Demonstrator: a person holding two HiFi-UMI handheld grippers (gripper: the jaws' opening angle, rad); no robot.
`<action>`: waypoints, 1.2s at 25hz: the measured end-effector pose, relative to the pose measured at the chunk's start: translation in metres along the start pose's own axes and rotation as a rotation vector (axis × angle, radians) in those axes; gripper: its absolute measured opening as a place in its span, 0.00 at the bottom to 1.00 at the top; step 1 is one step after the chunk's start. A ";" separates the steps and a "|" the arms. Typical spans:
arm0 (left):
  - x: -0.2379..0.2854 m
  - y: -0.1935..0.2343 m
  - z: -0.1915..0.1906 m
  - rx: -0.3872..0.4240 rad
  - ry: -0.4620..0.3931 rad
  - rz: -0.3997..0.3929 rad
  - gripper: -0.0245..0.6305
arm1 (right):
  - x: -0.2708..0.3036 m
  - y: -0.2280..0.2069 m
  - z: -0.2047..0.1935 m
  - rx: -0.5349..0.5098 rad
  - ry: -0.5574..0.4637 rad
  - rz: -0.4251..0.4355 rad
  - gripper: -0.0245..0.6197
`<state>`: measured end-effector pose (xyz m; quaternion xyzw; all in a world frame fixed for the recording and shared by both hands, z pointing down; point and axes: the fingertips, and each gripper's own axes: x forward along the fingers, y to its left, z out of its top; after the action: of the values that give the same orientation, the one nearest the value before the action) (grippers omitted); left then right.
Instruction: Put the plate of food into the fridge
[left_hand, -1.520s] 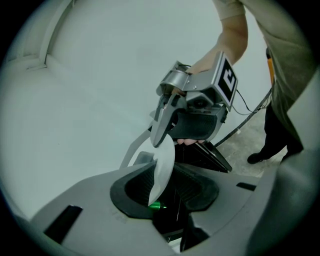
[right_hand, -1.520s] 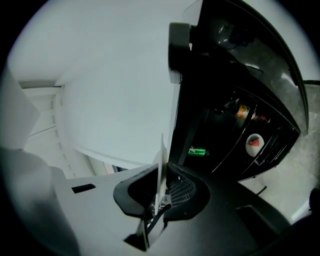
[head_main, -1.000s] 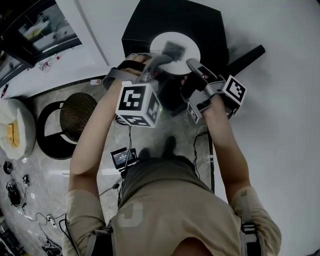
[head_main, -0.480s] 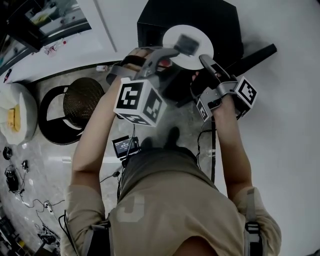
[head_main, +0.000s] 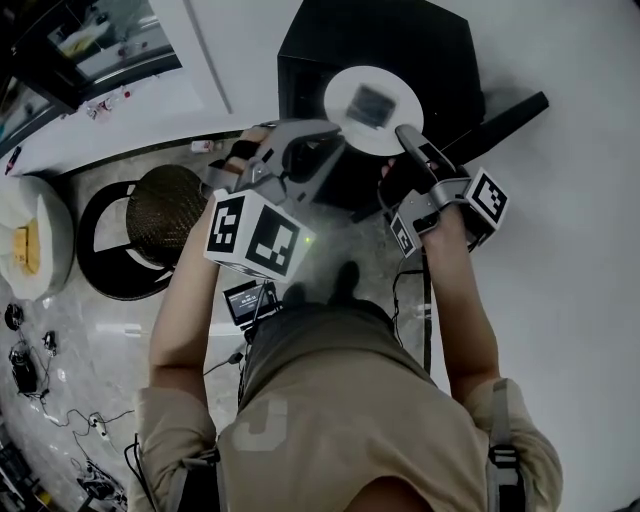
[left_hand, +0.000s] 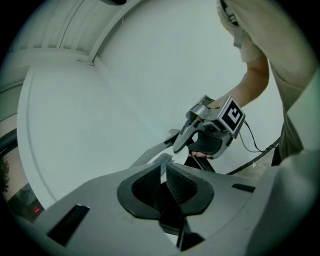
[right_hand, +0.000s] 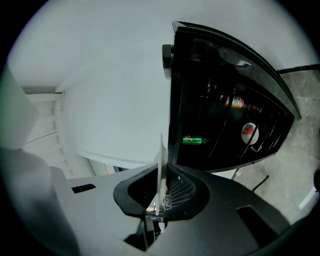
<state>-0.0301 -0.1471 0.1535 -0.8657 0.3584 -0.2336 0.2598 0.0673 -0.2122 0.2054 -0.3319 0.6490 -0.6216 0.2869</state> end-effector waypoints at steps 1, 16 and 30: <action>-0.001 0.000 -0.001 0.000 0.002 0.002 0.10 | 0.000 0.000 0.000 0.001 0.001 0.000 0.10; -0.025 0.013 -0.022 -0.522 -0.055 0.052 0.06 | -0.002 0.002 -0.004 0.005 0.004 -0.004 0.10; -0.034 0.017 -0.029 -0.646 -0.059 0.036 0.07 | 0.002 0.008 -0.017 0.023 0.039 -0.006 0.10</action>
<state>-0.0772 -0.1399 0.1576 -0.9033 0.4215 -0.0781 -0.0141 0.0521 -0.2029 0.1984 -0.3182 0.6464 -0.6362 0.2760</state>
